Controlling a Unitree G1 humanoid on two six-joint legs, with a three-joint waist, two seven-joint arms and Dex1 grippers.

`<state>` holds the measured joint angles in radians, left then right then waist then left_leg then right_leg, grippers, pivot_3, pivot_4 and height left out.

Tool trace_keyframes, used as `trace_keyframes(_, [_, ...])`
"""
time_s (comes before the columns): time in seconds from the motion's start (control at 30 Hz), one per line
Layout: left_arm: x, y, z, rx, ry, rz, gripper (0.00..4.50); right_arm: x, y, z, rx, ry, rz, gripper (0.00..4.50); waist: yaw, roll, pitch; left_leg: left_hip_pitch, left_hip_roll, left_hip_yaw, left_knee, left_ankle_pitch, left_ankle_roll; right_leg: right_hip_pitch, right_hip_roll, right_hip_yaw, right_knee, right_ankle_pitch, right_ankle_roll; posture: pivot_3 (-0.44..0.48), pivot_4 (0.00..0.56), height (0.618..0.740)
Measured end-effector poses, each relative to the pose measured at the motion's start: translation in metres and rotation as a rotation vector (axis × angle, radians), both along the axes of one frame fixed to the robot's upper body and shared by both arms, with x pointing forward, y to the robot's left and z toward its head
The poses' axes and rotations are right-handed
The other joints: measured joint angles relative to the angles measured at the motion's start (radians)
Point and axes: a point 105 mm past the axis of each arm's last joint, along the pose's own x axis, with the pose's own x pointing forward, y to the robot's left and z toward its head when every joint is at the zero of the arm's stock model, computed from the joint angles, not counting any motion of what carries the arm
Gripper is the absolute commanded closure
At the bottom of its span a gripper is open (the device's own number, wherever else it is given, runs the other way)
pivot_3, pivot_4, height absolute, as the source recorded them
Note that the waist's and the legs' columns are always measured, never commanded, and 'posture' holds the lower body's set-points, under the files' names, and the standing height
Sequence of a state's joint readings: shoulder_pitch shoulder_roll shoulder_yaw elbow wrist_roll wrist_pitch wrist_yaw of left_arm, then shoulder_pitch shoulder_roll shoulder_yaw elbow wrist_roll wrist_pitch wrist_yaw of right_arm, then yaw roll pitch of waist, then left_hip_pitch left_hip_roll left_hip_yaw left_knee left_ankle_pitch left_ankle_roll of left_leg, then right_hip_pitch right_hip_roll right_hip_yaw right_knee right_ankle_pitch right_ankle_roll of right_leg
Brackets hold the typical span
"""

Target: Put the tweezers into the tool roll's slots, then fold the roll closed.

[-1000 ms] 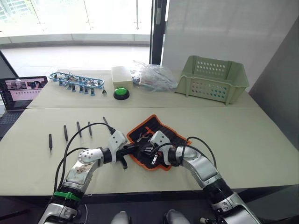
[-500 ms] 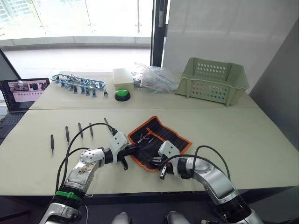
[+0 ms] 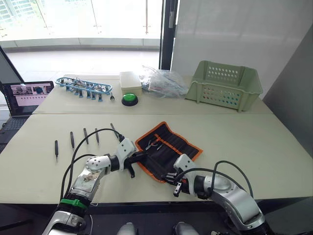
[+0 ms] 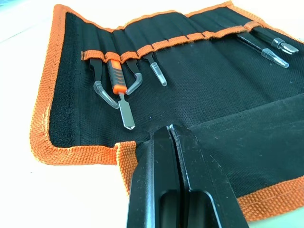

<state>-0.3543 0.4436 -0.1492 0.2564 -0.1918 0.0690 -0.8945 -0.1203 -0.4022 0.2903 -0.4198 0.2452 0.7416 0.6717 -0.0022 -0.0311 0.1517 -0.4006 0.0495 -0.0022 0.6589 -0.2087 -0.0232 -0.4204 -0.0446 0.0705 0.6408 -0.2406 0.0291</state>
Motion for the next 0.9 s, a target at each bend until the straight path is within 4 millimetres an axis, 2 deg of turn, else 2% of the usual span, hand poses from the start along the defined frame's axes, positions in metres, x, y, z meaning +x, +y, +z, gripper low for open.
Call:
trace_keyframes(0.17, [-0.002,0.005,0.007,-0.116,0.029,0.015,4.45,0.006,0.002,0.017,0.088,-0.054,-0.034,4.50,-0.010,-0.002,0.004,-0.006,0.000,0.000,0.000,0.001,0.002,-0.005,0.001,0.000,0.000,0.001,0.001,0.000,0.150,0.725])
trace_keyframes(0.27, [-0.010,0.014,0.026,-0.148,-0.032,-0.017,4.45,0.011,-0.002,0.052,0.155,-0.178,-0.034,4.50,-0.018,-0.005,0.007,-0.012,0.001,0.000,-0.001,0.001,0.002,-0.010,0.001,0.000,0.000,0.005,0.007,0.000,0.150,0.725])
trace_keyframes(0.33, [-0.015,0.023,0.048,-0.164,-0.095,-0.020,4.45,0.016,-0.011,0.073,0.175,-0.260,-0.048,4.50,-0.019,-0.005,0.007,-0.013,0.001,0.000,-0.002,0.000,0.002,-0.011,0.001,0.000,-0.001,0.005,0.008,0.000,0.150,0.725])
trace_keyframes(0.37, [-0.022,0.034,0.060,-0.175,-0.116,-0.005,4.45,0.017,-0.019,0.079,0.183,-0.280,-0.059,4.50,-0.022,-0.005,0.007,-0.013,0.001,0.000,-0.004,0.000,0.003,-0.012,0.001,0.000,-0.001,0.004,0.008,0.000,0.150,0.725])
trace_keyframes(0.43, [-0.031,0.059,0.072,-0.187,-0.123,0.065,4.45,0.023,-0.040,0.080,0.160,-0.293,-0.115,4.50,-0.022,-0.005,0.007,-0.012,0.000,0.000,-0.009,0.000,0.003,-0.012,0.000,0.000,-0.003,0.003,0.007,0.000,0.150,0.725])
trace_keyframes(0.47, [-0.034,0.073,0.075,-0.195,-0.120,0.110,4.49,0.027,-0.053,0.079,0.146,-0.295,-0.160,4.24,-0.022,-0.005,0.007,-0.012,0.000,0.000,-0.010,0.000,0.003,-0.013,0.000,0.000,-0.003,0.002,0.007,0.000,0.150,0.725])
trace_keyframes(0.57, [-0.049,0.122,0.073,-0.180,-0.105,0.282,3.66,0.038,-0.095,0.071,0.106,-0.301,-0.293,3.34,-0.021,-0.005,0.007,-0.012,0.000,0.001,-0.014,0.000,0.003,-0.016,0.001,0.000,-0.003,0.001,0.004,0.000,0.150,0.725])
trace_keyframes(0.63, [-0.062,0.162,0.066,-0.133,-0.090,0.428,2.98,0.037,-0.127,0.064,0.097,-0.292,-0.381,2.62,-0.020,-0.005,0.007,-0.012,0.000,0.001,-0.016,0.000,0.003,-0.017,0.001,0.000,-0.002,-0.001,0.003,0.000,0.150,0.725])
trace_keyframes(0.73, [-0.082,0.213,0.063,-0.093,-0.101,0.618,2.00,0.033,-0.171,0.053,0.110,-0.281,-0.505,1.61,-0.018,-0.006,0.008,-0.012,0.000,0.001,-0.016,0.000,0.003,-0.016,0.000,0.000,-0.002,-0.002,0.003,0.000,0.150,0.725])
trace_keyframes(0.83, [-0.107,0.247,0.061,-0.066,-0.119,0.765,1.00,0.025,-0.206,0.046,0.135,-0.283,-0.608,0.60,-0.017,-0.006,0.008,-0.011,0.000,0.003,-0.016,0.000,0.003,-0.016,-0.001,0.000,-0.003,-0.002,0.002,0.000,0.150,0.725])
trace_keyframes(0.9, [-0.118,0.257,0.059,-0.062,-0.125,0.816,0.34,0.022,-0.218,0.045,0.139,-0.293,-0.640,0.00,-0.015,-0.006,0.008,-0.009,0.001,0.003,-0.016,0.000,0.003,-0.015,-0.001,0.000,-0.003,-0.006,-0.004,0.000,0.150,0.725])
